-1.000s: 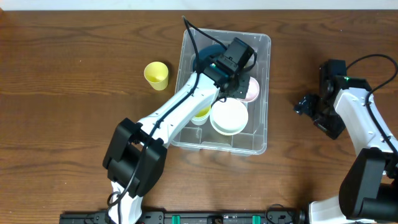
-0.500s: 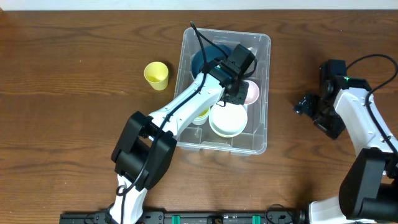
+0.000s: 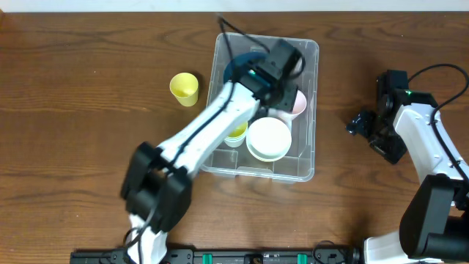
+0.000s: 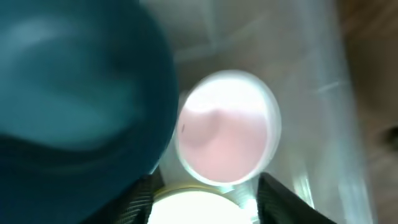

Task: Pack container
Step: 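Move the left gripper left to the yellow cup on the table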

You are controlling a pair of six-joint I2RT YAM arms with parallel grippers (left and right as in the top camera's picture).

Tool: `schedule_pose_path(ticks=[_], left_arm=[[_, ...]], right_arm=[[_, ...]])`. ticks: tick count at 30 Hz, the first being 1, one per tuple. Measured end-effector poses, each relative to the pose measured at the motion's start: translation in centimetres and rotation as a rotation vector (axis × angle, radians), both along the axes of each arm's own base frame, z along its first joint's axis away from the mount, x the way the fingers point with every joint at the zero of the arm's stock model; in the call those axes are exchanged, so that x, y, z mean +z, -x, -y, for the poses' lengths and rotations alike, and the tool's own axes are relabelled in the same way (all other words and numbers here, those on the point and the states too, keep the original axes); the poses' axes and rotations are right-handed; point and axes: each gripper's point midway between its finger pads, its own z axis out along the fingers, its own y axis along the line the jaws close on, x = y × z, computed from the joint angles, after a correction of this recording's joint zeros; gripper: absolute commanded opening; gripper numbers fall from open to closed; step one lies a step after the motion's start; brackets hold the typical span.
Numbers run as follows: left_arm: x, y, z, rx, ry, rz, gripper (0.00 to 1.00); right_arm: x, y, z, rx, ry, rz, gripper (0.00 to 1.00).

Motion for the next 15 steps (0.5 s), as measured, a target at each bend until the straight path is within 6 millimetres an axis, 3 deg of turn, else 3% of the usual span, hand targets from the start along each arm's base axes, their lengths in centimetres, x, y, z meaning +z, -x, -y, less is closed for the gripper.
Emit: schedule_pose_path(ticks=[4, 7, 11, 15], left_arm=[[8.2, 0.2, -1.4, 0.024, 0.083, 0.145, 0.59], [12.1, 0.7, -3.8, 0.074, 0.085, 0.224, 0.61], [15.2, 0.3, -10.2, 0.248, 0.018, 0.288, 0.74], [15.5, -0.7, -18.5, 0.467, -0.075, 0.271, 0.92]], right_arm=[[0.0, 0.0, 0.0, 0.0, 0.0, 0.0, 0.99], [0.0, 0.0, 0.0, 0.0, 0.0, 0.0, 0.99], [0.0, 0.0, 0.0, 0.0, 0.0, 0.0, 0.99], [0.0, 0.0, 0.0, 0.0, 0.0, 0.0, 0.99]])
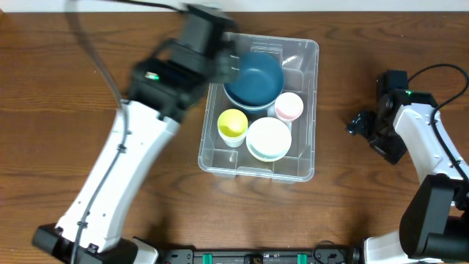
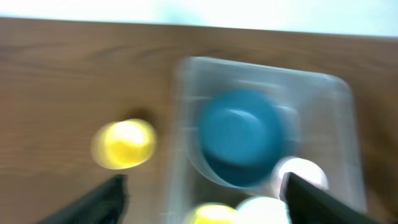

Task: Pack container
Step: 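Move the left gripper left to the yellow cup on the table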

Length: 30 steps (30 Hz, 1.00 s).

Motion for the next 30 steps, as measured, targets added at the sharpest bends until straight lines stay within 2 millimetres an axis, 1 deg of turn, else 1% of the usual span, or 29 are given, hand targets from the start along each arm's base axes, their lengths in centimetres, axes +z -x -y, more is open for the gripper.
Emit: schedule_pose_path(ticks=[1, 3, 5, 6, 7, 8, 11, 12, 13, 18, 21, 23, 27, 30], left_arm=[[-0.4, -0.3, -2.7, 0.08, -0.009, -0.024, 0.93], [-1.4, -0.9, -6.0, 0.173, -0.02, -0.059, 0.94], [-2.6, -1.7, -8.7, 0.253, -0.023, -0.095, 0.94], [-3.3, -2.1, -9.7, 0.279, -0.024, -0.112, 0.94], [-4.4, -2.6, -10.7, 0.306, -0.023, -0.139, 0.94], [-5.2, -2.9, -11.3, 0.323, -0.024, -0.159, 0.94], [-8.7, -4.1, -13.2, 0.367, -0.015, -0.248, 0.94], [-9.6, -4.3, -13.5, 0.372, -0.01, -0.27, 0.94], [-10.8, -4.6, -14.0, 0.384, -0.001, -0.302, 0.94], [-15.1, -5.2, -15.2, 0.412, 0.025, -0.409, 0.94], [-17.4, -5.4, -15.3, 0.416, 0.034, -0.463, 0.94], [-18.8, -5.7, -14.9, 0.399, 0.044, -0.494, 0.94], [-20.8, -6.0, -14.1, 0.363, 0.069, -0.536, 0.94], [-21.3, -5.9, -13.8, 0.355, 0.078, -0.549, 0.93]], right_arm=[[0.0, 0.0, 0.0, 0.0, 0.0, 0.0, 0.99], [0.0, 0.0, 0.0, 0.0, 0.0, 0.0, 0.99], [0.0, 0.0, 0.0, 0.0, 0.0, 0.0, 0.99], [0.0, 0.0, 0.0, 0.0, 0.0, 0.0, 0.99], [0.0, 0.0, 0.0, 0.0, 0.0, 0.0, 0.99], [0.0, 0.0, 0.0, 0.0, 0.0, 0.0, 0.99], [0.0, 0.0, 0.0, 0.0, 0.0, 0.0, 0.99], [0.0, 0.0, 0.0, 0.0, 0.0, 0.0, 0.99], [0.0, 0.0, 0.0, 0.0, 0.0, 0.0, 0.99], [0.0, 0.0, 0.0, 0.0, 0.0, 0.0, 0.99], [0.0, 0.0, 0.0, 0.0, 0.0, 0.0, 0.99], [0.0, 0.0, 0.0, 0.0, 0.0, 0.0, 0.99], [0.0, 0.0, 0.0, 0.0, 0.0, 0.0, 0.99], [0.0, 0.0, 0.0, 0.0, 0.0, 0.0, 0.99]])
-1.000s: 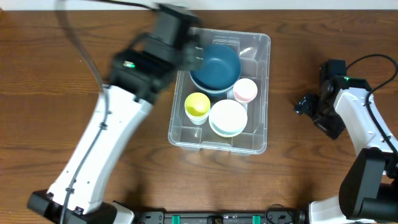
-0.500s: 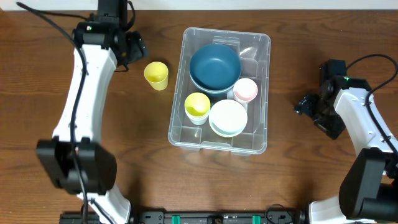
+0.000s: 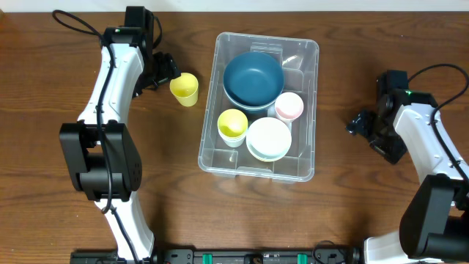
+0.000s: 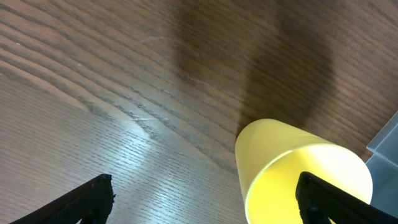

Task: Pack container
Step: 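Move the left gripper left to the yellow cup on the table, then grasp the yellow cup with the left gripper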

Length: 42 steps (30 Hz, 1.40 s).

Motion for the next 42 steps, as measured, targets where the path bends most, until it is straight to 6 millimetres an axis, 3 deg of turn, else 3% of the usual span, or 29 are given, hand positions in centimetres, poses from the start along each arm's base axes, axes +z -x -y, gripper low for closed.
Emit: schedule_pose_path(ticks=[6, 16, 29, 32, 34, 40, 42], left_arm=[[-0.6, 0.3, 0.3, -0.005, 0.015, -0.014, 0.92], [-4.4, 2.5, 0.3, -0.006, 0.019, -0.088, 0.92], [-4.7, 1.7, 0.4, -0.013, 0.023, -0.053, 0.81], [-5.3, 2.0, 0.6, -0.02, 0.035, -0.061, 0.74], [-5.8, 2.3, 0.8, -0.021, 0.045, -0.07, 0.64], [-6.1, 2.5, 1.0, -0.026, 0.058, -0.076, 0.1], [-6.1, 2.6, 1.1, -0.03, 0.061, -0.078, 0.06]], right_arm=[[0.0, 0.0, 0.0, 0.0, 0.0, 0.0, 0.99], [0.0, 0.0, 0.0, 0.0, 0.0, -0.001, 0.99], [0.0, 0.0, 0.0, 0.0, 0.0, 0.0, 0.99], [0.0, 0.0, 0.0, 0.0, 0.0, -0.001, 0.99], [0.0, 0.0, 0.0, 0.0, 0.0, -0.001, 0.99], [0.0, 0.0, 0.0, 0.0, 0.0, -0.001, 0.99], [0.0, 0.0, 0.0, 0.0, 0.0, 0.0, 0.99]])
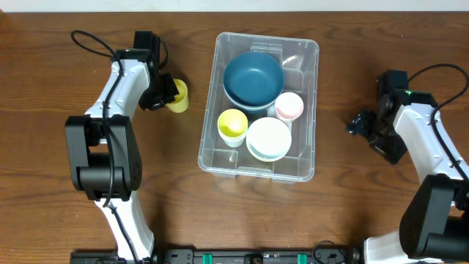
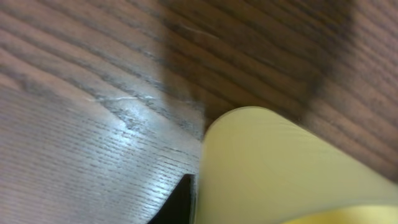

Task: Pack container
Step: 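Grasp the yellow cup with the left gripper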

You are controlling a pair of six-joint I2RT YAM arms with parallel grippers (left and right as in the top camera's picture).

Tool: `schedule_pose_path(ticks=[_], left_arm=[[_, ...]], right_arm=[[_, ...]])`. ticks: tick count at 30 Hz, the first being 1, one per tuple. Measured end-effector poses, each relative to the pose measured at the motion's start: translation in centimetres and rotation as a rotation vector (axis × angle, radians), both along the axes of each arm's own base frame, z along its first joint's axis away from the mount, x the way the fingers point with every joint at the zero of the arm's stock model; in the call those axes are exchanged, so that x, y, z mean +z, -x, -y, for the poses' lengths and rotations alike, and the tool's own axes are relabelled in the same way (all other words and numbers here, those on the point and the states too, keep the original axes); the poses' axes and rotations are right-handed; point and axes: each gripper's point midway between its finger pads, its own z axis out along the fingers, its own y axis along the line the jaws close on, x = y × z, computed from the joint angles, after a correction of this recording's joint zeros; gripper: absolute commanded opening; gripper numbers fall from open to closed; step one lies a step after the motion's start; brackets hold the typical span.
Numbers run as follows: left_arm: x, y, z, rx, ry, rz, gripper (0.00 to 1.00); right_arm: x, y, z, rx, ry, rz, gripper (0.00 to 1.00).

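A yellow cup [image 1: 179, 96] stands on the table just left of the clear plastic container [image 1: 315, 110]. My left gripper [image 1: 169, 95] is at this cup, coming from its left side. In the left wrist view the cup [image 2: 286, 168] fills the lower right, and one dark fingertip [image 2: 181, 202] lies against its wall; the other finger is hidden behind the cup. The container holds a blue bowl [image 1: 253, 77], a pink cup [image 1: 289, 106], a second yellow cup [image 1: 233, 125] and a white bowl [image 1: 269, 138]. My right gripper [image 1: 361, 123] rests far right of the container, and its jaws are too dark to read.
The wooden table [image 1: 88, 191] stretches around the container. Cables trail from both arms, near the back left and the right edge. The right arm's body [image 1: 421, 139] takes up the right side.
My left gripper has come in closer on the yellow cup, and its visible finger now lies against the cup's side. The cup sits slightly further left and nearer. The right arm has not moved.
My left gripper was low inside the container over the pink cup. Then it was up over the container's back left corner. Then it stood open beside the yellow cup on the table, and now its fingers are on that cup.
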Motion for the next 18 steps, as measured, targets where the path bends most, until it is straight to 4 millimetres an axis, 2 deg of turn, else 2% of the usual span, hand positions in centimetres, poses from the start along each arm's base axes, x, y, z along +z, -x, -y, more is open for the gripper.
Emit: schedule_pose_path(ticks=[6, 9, 11, 13, 16, 18], left_arm=[[0.3, 0.6, 0.0, -0.002, 0.003, -0.029, 0.06], [2.1, 0.1, 0.1, -0.002, 0.004, 0.001, 0.06], [4.6, -0.3, 0.3, -0.005, 0.016, 0.055, 0.06], [8.4, -0.5, 0.9, -0.014, 0.055, 0.149, 0.06], [15.8, -0.1, 2.6, -0.053, 0.124, 0.327, 0.06], [20.9, 1.1, 4.4, -0.105, 0.16, 0.445, 0.06]], right_arm=[[0.0, 0.0, 0.0, 0.0, 0.0, 0.0, 0.99], [0.0, 0.0, 0.0, 0.0, 0.0, 0.0, 0.99], [0.0, 0.0, 0.0, 0.0, 0.0, 0.0, 0.99], [0.0, 0.0, 0.0, 0.0, 0.0, 0.0, 0.99], [0.0, 0.0, 0.0, 0.0, 0.0, 0.0, 0.99], [0.0, 0.0, 0.0, 0.0, 0.0, 0.0, 0.99]])
